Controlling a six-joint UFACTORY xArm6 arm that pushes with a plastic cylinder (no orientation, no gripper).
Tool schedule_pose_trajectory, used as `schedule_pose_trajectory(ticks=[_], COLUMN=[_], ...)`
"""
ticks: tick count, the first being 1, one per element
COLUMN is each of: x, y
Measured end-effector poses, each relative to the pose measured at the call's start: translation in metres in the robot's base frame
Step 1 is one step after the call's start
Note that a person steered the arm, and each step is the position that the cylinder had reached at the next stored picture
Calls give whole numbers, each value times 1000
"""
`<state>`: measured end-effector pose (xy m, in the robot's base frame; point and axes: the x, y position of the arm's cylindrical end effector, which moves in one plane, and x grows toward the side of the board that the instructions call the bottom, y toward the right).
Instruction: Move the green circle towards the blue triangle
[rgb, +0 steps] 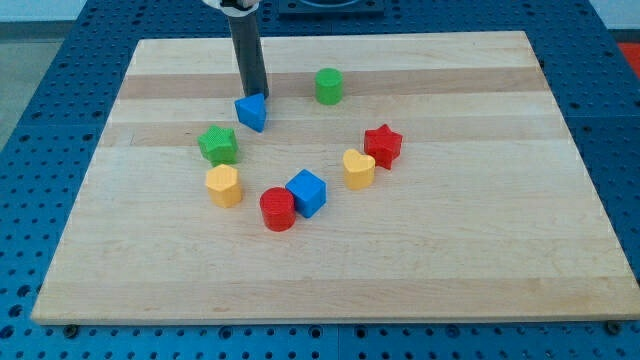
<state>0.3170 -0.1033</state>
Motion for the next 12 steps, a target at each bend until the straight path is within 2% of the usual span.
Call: schedule_pose_trajectory(ticks=[2,3,4,5,9,12], x=[-25,-40,-53,-56,-37,-24], y=[2,40,104,120,134,120])
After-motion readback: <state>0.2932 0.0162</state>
